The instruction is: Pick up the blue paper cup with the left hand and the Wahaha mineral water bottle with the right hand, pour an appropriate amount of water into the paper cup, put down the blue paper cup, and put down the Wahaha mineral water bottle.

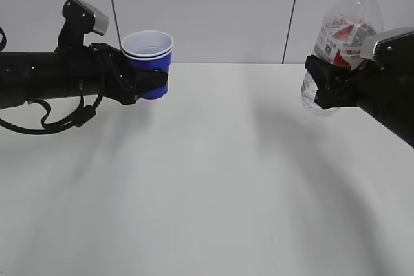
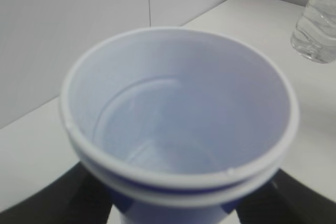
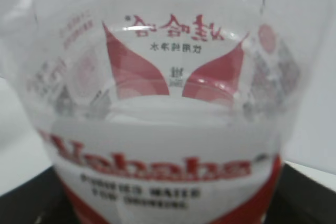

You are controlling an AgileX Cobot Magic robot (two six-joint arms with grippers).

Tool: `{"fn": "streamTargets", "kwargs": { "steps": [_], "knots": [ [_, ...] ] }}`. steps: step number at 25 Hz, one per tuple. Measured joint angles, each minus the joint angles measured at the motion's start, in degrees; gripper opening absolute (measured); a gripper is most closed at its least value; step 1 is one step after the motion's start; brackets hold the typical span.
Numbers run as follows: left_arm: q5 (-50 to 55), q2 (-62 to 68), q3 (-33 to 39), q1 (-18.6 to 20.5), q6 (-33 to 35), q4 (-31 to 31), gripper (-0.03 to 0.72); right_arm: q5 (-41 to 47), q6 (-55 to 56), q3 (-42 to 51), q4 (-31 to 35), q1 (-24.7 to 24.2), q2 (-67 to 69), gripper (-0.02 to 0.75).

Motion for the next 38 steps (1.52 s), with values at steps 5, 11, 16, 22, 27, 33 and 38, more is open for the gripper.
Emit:
{"fn": "streamTargets", "kwargs": {
  "steps": [5, 11, 16, 22, 27, 33, 38],
  "knots": [
    [0.00, 0.45, 0.00, 0.00, 3.45, -5.14, 0.490, 0.00, 0.00, 0.00, 0.00, 0.00, 0.00, 0.491],
    [-0.10, 1.87, 0.65, 0.00, 7.86, -11.35, 0.490, 0.00, 0.04, 0.00, 0.00, 0.00, 0.00, 0.491],
    [-3.91, 3.38, 4.73, 0.00, 15.61, -22.26, 0.490, 0.00, 0.04, 0.00, 0.00, 0.00, 0.00, 0.491],
    [-8.41, 4.35, 7.78, 0.00, 22.26, -29.25, 0.490, 0.00, 0.13, 0.00, 0.00, 0.00, 0.00, 0.491],
    [-8.39, 5.83, 8.20, 0.00, 23.61, -31.49, 0.490, 0.00, 0.13, 0.00, 0.00, 0.00, 0.00, 0.491],
    [-10.04, 9.01, 8.20, 0.00, 26.90, -32.44, 0.489, 0.00, 0.13, 0.00, -0.11, 0.00, 0.00, 0.491],
    [-16.89, 14.16, 8.20, 0.00, 28.51, -34.66, 0.489, 0.00, 0.13, 0.00, -0.37, 0.00, 0.00, 0.491]
  ]
}}
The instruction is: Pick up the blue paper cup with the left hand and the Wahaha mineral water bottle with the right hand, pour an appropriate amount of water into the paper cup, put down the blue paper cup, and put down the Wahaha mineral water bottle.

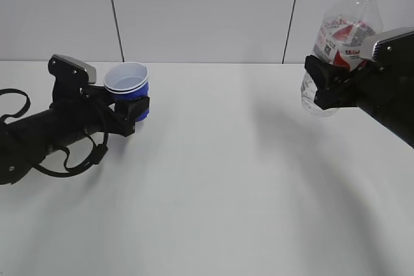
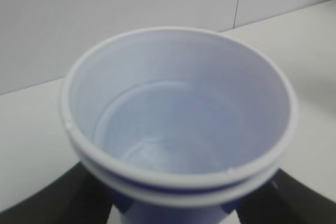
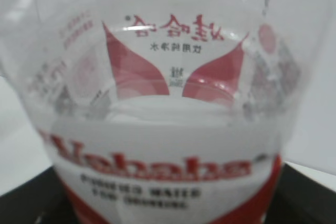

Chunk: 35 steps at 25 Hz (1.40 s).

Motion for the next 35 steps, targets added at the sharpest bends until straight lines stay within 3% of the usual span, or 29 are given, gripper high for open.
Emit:
{"fn": "streamTargets", "kwargs": {
  "steps": [12, 20, 35],
  "knots": [
    [-4.18, 6.34, 0.00, 0.00, 5.15, -4.11, 0.489, 0.00, 0.00, 0.00, -0.51, 0.00, 0.00, 0.491],
    [-4.97, 8.81, -0.10, 0.00, 7.02, -11.16, 0.489, 0.00, 0.00, 0.00, -1.35, 0.00, 0.00, 0.491],
    [-7.05, 11.10, -0.42, 0.00, 7.15, -11.94, 0.484, 0.00, -0.11, 0.00, -1.60, 0.00, 0.00, 0.491]
  ]
}}
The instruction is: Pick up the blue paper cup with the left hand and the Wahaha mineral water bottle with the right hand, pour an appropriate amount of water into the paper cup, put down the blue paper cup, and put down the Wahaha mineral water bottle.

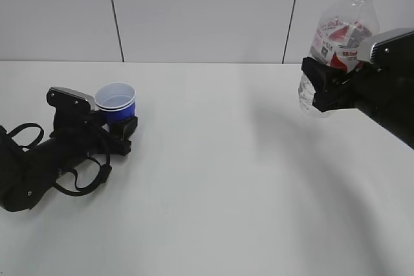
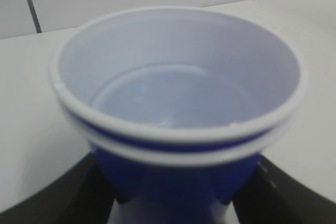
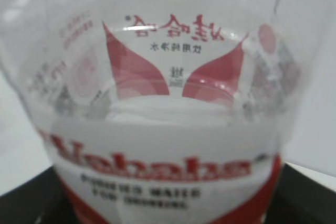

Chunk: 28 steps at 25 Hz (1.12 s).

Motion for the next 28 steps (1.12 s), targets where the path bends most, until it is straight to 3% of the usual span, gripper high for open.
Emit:
{"fn": "streamTargets", "kwargs": {
  "steps": [10, 18, 28],
  "knots": [
    [0.00, 0.00, 0.00, 0.00, 0.00, 0.47, 0.486, 0.00, 0.00, 0.00, 0.00, 0.00, 0.00, 0.491],
    [0.42, 0.00, 0.00, 0.00, 0.00, 1.14, 0.626, 0.00, 0.00, 0.00, 0.00, 0.00, 0.00, 0.491],
    [0.69, -1.24, 2.75, 0.00, 0.00, 1.14, 0.635, 0.00, 0.00, 0.00, 0.00, 0.00, 0.00, 0.491]
  ]
}}
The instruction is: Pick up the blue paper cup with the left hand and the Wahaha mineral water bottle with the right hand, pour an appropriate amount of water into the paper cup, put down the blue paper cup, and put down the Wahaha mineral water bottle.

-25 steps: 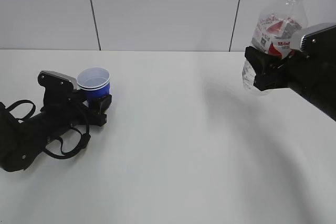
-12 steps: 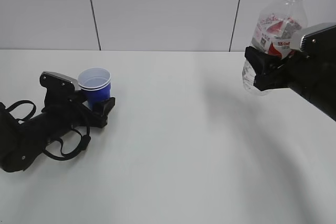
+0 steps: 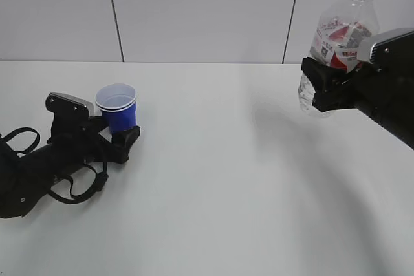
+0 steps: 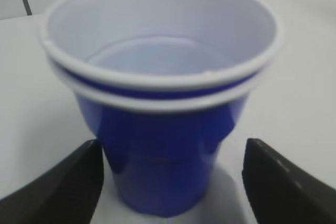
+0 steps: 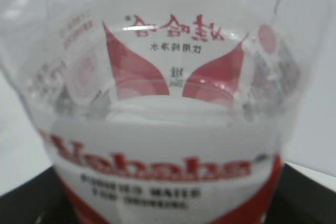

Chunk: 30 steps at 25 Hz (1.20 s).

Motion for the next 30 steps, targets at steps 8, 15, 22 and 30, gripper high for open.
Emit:
{"fn": "streamTargets", "kwargs": {
  "steps": [8, 15, 22, 30],
  "knots": [
    [0.00, -6.76, 8.38, 0.00, 0.13, -1.44, 0.624, 0.00, 0.00, 0.00, 0.00, 0.00, 0.00, 0.491],
    [0.00, -17.17, 18.09, 0.00, 1.21, -1.93, 0.596, 0.00, 0.11, 0.00, 0.00, 0.00, 0.00, 0.491],
    [6.71, -33.12, 23.61, 0.00, 1.21, -2.09, 0.591, 0.00, 0.19, 0.00, -0.33, 0.00, 0.00, 0.491],
    [27.73, -52.17, 24.07, 0.00, -4.43, -4.62, 0.589, 0.00, 0.45, 0.00, -0.47, 0.00, 0.00, 0.491]
  ]
}}
